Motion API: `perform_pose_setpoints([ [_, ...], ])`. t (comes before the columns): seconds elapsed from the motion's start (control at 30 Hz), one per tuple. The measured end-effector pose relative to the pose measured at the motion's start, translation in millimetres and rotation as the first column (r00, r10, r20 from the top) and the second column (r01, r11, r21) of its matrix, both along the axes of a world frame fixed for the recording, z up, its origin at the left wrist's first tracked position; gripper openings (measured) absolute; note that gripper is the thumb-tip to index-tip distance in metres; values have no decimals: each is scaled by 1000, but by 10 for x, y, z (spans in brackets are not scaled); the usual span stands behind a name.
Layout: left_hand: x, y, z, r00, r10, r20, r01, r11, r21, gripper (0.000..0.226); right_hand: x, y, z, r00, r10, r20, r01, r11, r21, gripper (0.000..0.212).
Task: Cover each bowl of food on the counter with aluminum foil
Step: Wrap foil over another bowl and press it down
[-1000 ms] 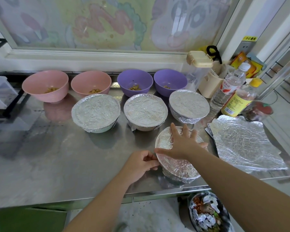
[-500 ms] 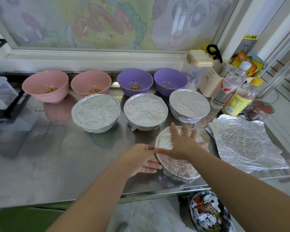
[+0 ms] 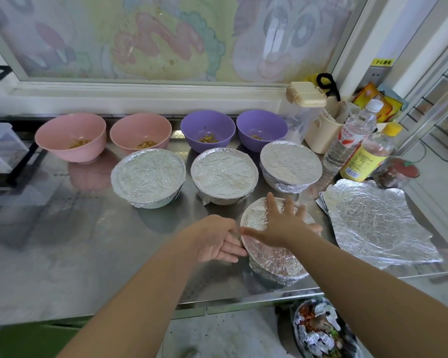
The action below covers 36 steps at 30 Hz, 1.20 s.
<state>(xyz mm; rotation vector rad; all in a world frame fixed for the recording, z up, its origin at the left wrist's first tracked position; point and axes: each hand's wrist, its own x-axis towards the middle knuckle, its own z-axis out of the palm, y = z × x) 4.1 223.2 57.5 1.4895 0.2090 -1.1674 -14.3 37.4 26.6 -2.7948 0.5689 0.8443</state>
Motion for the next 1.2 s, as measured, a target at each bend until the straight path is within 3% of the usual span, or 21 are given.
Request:
perform_pose_setpoints([
  [0.13, -20, 43, -52, 987, 159, -12, -160, 984, -85, 44, 18, -115, 74, 999, -31, -44, 31, 1000, 3, 161],
  [0.37, -240, -30, -260, 908, 417, -26, -414, 891, -185, 38, 15, -154, 85, 982, 189, -21, -187, 980, 72, 157],
  [0.57, -454, -98, -363, 971, 238, -13, -239, 970, -44, 17, 2, -89, 182, 990, 135, -35, -133, 989, 57, 157],
  [0.73, -475, -269, -467, 933, 345, -99, -352, 934, -66, 23, -24, -63, 182, 998, 59, -18, -58, 997, 45, 169],
  [0.87, -536, -342, -518, 840, 480, -254, -517, 850, -99, 16, -18, -52, 143, 1000, 25, -12, -24, 999, 28, 160],
  [0.97, -584, -413, -519, 734, 580, -352, -651, 750, -120, 16, -7, -40, 121, 1000, 22, -20, -22, 1000, 18, 166],
  [1.2, -641, -584, -630, 500, 701, -508, -846, 522, -112, 26, -46, -8, 177, 1000, -9, -19, 10, 1000, 15, 146],
])
